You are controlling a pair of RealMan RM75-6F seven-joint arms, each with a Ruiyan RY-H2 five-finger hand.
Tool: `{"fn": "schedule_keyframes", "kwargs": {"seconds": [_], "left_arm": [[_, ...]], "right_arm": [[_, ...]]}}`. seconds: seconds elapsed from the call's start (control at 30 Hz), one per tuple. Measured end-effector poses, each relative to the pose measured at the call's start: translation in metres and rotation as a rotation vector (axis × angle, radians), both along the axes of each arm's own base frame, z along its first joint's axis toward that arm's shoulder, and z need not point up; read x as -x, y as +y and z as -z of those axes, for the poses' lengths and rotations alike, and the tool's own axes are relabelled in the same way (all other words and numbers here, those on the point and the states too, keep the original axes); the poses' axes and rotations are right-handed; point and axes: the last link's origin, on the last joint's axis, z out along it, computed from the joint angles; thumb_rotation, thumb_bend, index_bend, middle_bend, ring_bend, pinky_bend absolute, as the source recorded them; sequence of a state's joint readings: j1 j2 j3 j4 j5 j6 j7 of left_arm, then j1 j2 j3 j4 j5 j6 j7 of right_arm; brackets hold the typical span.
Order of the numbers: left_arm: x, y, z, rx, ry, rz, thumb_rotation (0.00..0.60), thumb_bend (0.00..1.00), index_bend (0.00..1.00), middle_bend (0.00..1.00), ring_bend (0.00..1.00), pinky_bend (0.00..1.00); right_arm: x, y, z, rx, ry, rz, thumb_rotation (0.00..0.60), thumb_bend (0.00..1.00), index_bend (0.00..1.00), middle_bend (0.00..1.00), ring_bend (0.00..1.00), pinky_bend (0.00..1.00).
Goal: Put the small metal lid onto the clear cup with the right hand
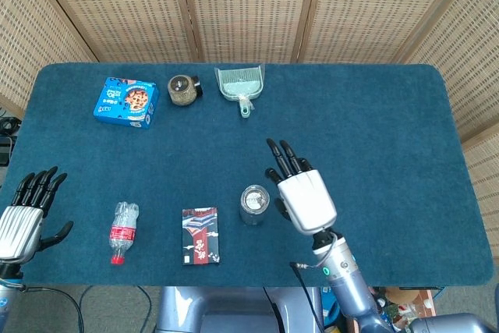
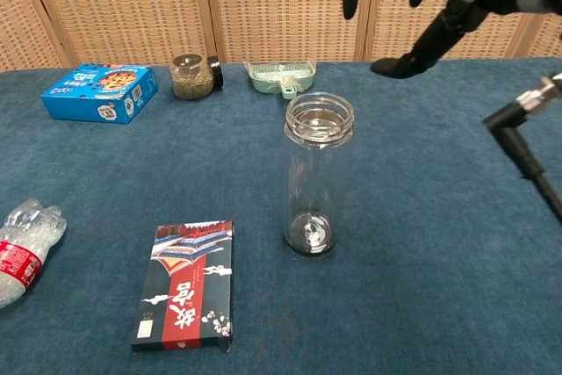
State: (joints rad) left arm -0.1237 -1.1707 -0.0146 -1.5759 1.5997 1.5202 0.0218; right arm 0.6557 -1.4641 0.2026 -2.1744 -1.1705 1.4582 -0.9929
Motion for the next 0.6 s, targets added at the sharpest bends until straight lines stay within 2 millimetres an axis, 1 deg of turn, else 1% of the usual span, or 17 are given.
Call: {"fn": "schedule_keyframes", "kwargs": {"seconds": [0.13,0.27,0.33,0.43,0.6], "left_arm": [[0.0,-0.001,0.0,-0.003,0.002,-0.002,0.6,0.3,0.0,0.0,0.0,0.0],[0.001,-0.001,0.0,-0.004,0.01,-0.007,0.6,0.3,0.0,0.0,0.0,0.0],[0.001,-0.001,0.001,-0.002,0.013,-0.011,0.6,0.27,0.0,0.0,0.0,0.0],[0.002,-0.001,0.002,-0.001,0.021,-0.018,0.6,0.22,0.0,0.0,0.0,0.0],[0.003,-0.002,0.002,-0.011,0.042,-0.037,0.6,0.2,0.0,0.0,0.0,0.0]], "right_arm": [[0.026,0.002,-0.015,0.02,0.004,0.048,0.6,0.31,0.34,0.0,0.0,0.33],[0.06,0.005,-0.029,0.036,-0.003,0.109,0.6,0.23,0.28,0.0,0.0,0.29],[0.076,0.007,-0.034,0.042,-0.014,0.136,0.6,0.17,0.22,0.0,0.0,0.24],[0.107,0.011,-0.042,0.045,-0.033,0.184,0.6,0.11,0.16,0.0,0.0,0.2],[0.168,0.025,-0.054,0.058,0.001,0.274,0.6,0.06,0.11,0.0,0.0,0.15]]}}
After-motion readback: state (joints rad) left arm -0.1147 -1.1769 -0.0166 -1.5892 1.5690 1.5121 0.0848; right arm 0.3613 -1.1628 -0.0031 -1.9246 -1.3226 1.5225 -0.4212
